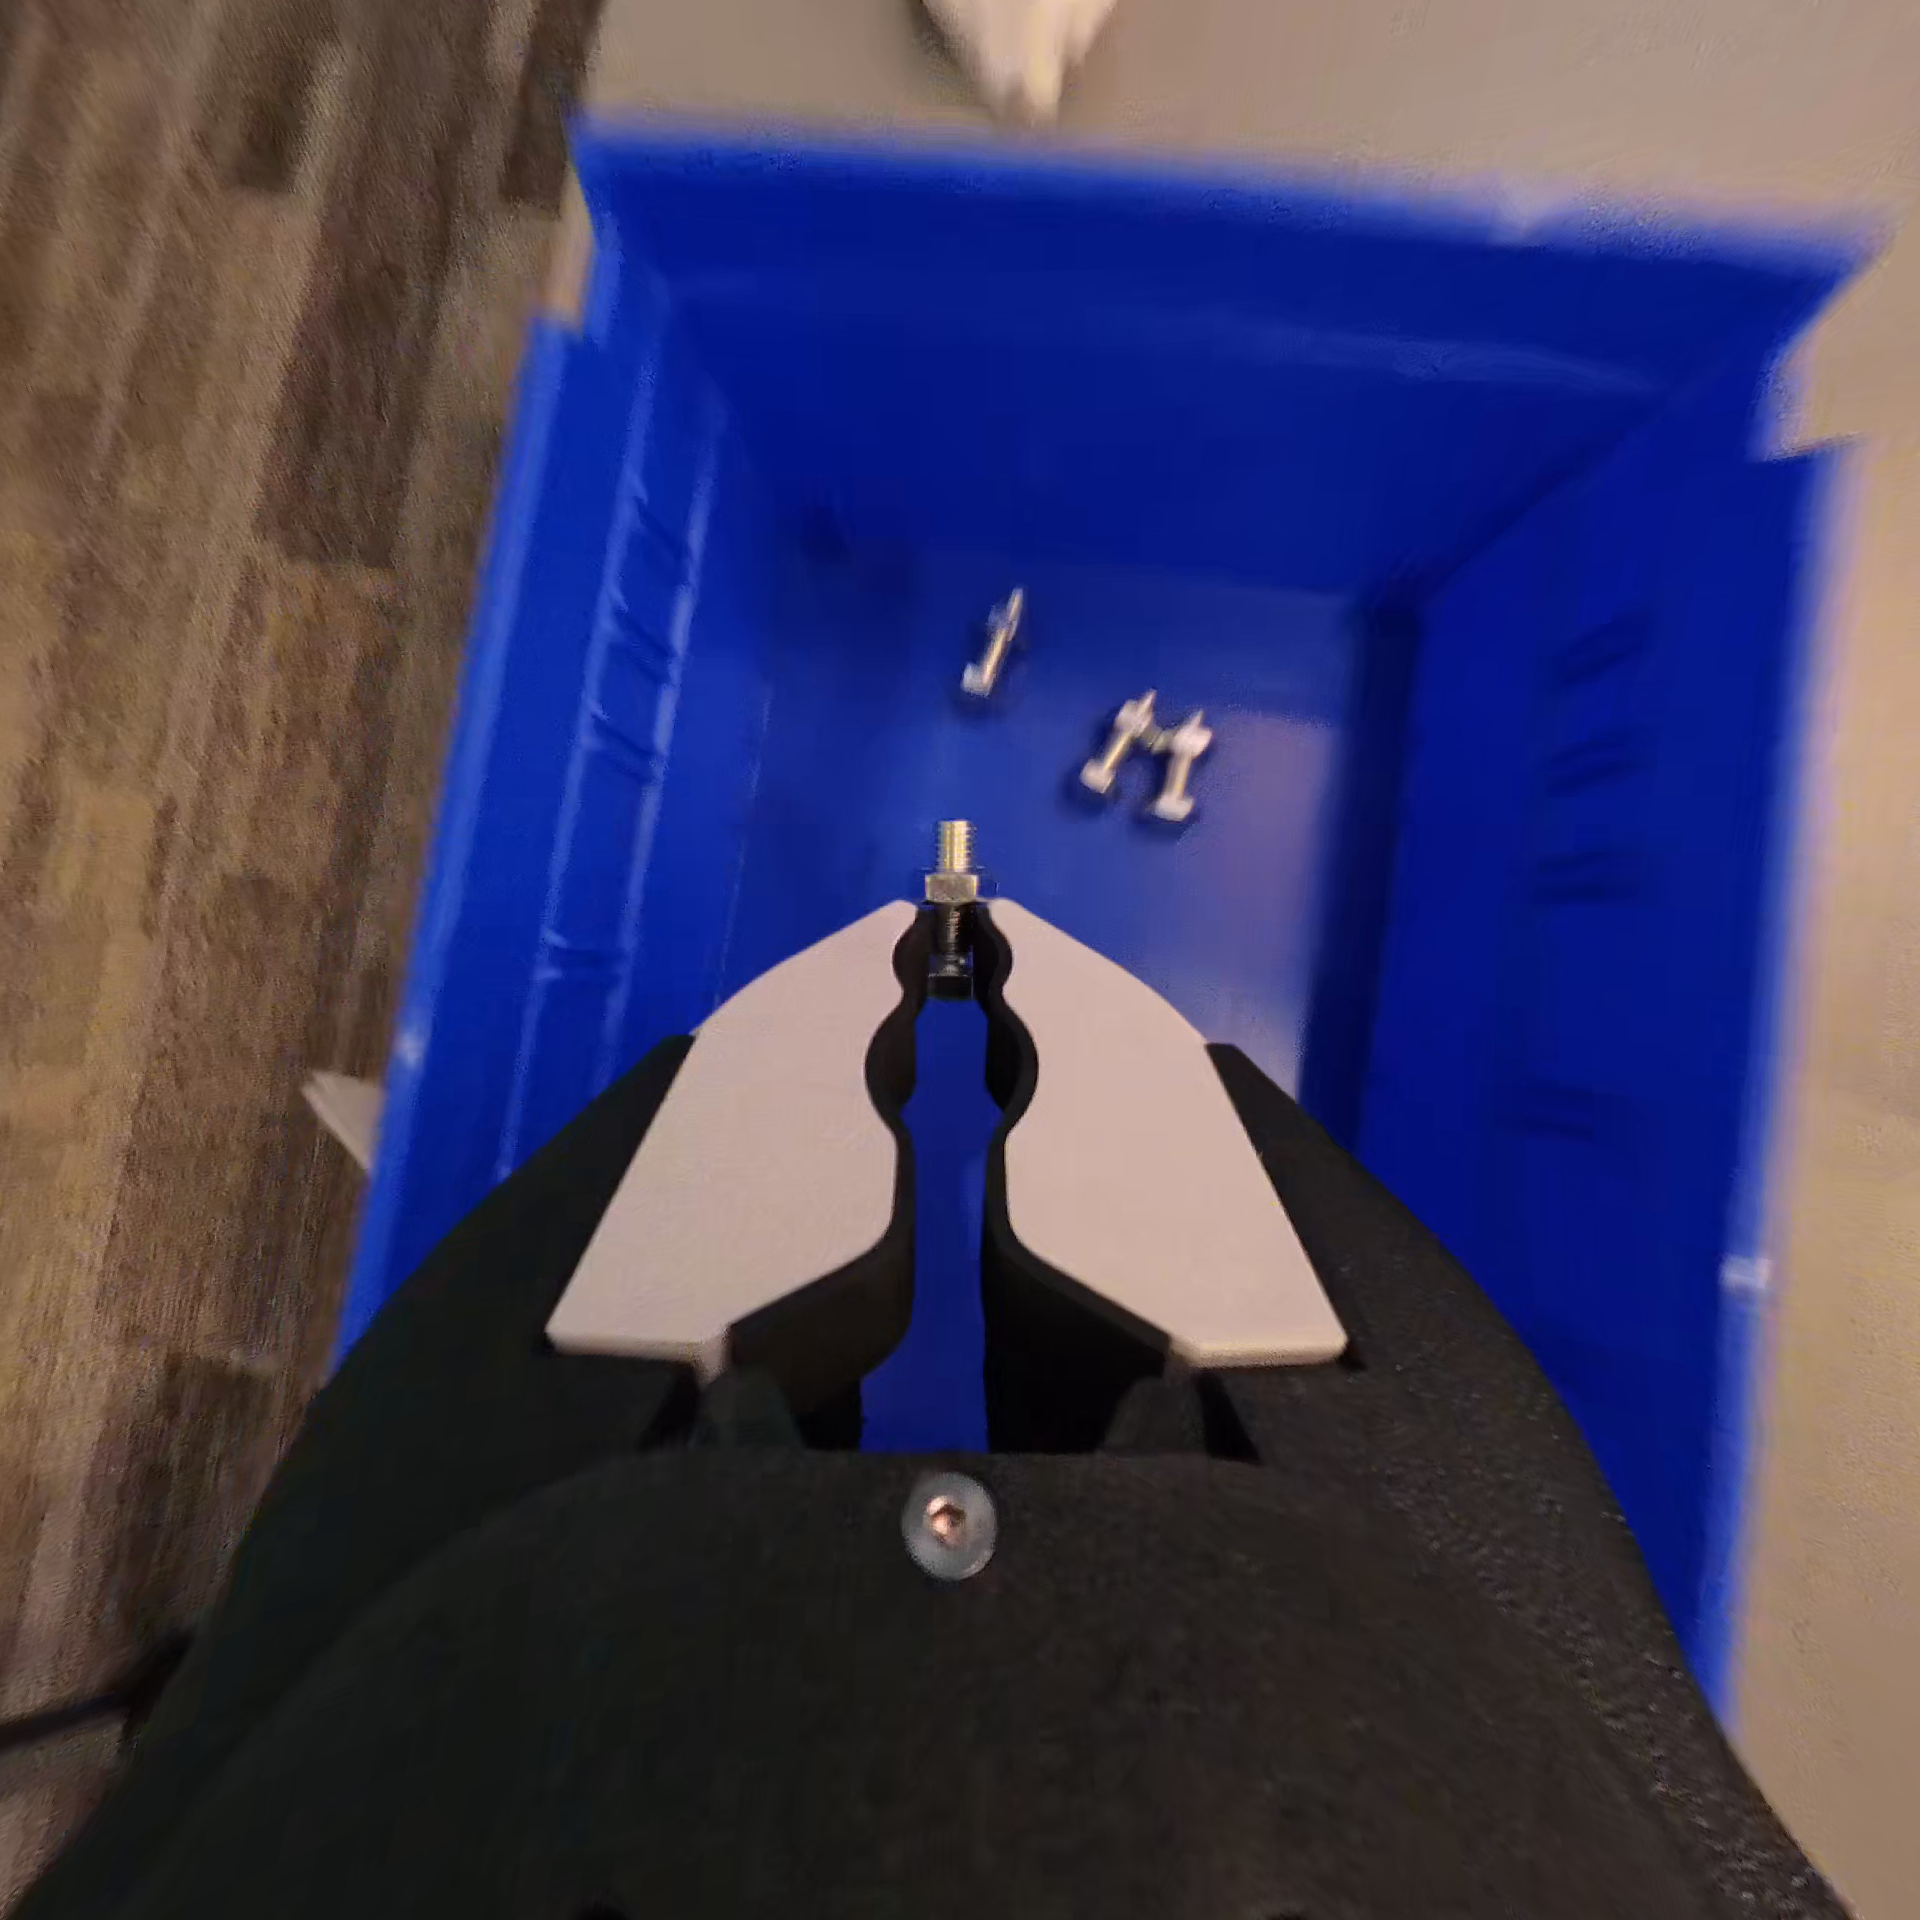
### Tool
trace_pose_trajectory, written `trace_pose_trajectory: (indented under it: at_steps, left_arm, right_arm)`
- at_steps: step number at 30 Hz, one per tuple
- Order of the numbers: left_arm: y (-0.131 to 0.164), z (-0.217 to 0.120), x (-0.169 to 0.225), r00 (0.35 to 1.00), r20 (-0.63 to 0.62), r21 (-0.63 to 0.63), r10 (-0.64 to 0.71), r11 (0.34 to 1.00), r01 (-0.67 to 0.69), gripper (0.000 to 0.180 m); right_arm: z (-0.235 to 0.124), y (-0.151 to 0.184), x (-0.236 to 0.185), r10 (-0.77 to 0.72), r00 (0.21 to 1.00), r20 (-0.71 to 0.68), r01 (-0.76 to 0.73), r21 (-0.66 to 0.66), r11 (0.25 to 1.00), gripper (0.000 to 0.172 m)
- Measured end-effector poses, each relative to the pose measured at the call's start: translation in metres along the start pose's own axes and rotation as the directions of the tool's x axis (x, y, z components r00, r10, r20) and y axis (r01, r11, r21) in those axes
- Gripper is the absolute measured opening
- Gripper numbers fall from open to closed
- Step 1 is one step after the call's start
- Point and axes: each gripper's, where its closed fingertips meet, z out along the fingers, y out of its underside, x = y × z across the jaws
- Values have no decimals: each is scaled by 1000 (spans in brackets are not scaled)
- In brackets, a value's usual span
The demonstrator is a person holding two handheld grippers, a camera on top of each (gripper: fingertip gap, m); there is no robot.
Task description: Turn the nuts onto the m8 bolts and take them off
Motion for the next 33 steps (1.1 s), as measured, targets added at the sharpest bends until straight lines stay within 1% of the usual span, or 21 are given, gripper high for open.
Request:
trace_pose_trajectory:
  at_steps: [1,3,4,6,9,11,13,14,16,20,22,24,27,29,31,33]
  left_arm:
    - [-16,-19,6,1000,-21,70,13,997,-12,8]
    - [-49,-60,31,995,-71,215,63,975,-46,8]
    - [-62,-81,50,989,-96,281,114,956,-83,8]
    - [-85,-119,100,959,-162,425,230,894,-143,8]
    - [-100,-162,182,875,-258,591,410,783,-192,8]
    - [-102,-179,230,819,-259,681,513,698,-221,8]
    - [-101,-189,274,769,-232,752,596,611,-247,7]
    - [-100,-192,294,751,-211,779,626,572,-258,7]
    - [-98,-192,330,719,-180,807,671,519,-282,7]
    - [-92,-192,391,655,-199,845,729,466,-262,7]
    - [-93,-197,411,643,-200,869,739,437,-233,7]
    - [-92,-205,427,630,-213,889,747,415,-192,7]
    - [-87,-216,448,583,-275,905,765,410,-110,7]
    - [-85,-222,455,567,-299,913,768,403,-64,7]
    - [-84,-224,458,561,-297,918,772,393,-55,7]
    - [-82,-227,461,536,-301,920,789,389,-56,7]
  right_arm:
    - [1,-3,0,-1,1000,5,1,5,1000,13]
    - [2,-12,-1,-7,1000,19,6,24,1000,13]
    - [2,-20,-2,-14,999,29,13,40,999,13]
    - [2,-38,-8,-34,998,56,30,84,996,13]
    - [-1,-73,-24,-74,990,124,51,187,981,13]
    - [-9,-97,-37,-102,980,168,56,259,964,13]
    - [-22,-120,-48,-133,971,196,62,334,941,13]
    - [-29,-131,-54,-148,967,209,62,369,927,13]
    - [-43,-148,-65,-170,956,239,52,431,901,13]
    - [-64,-169,-83,-196,932,304,21,497,868,15]
    - [-71,-174,-80,-191,940,281,19,518,855,19]
    - [-81,-179,-74,-195,944,267,14,557,831,22]
    - [-96,-182,-77,-228,918,324,-13,601,799,22]
    - [-101,-181,-79,-253,904,345,-10,607,794,22]
    - [-103,-178,-81,-280,889,363,2,608,794,21]
    - [-107,-179,-84,-294,876,384,-10,621,784,20]
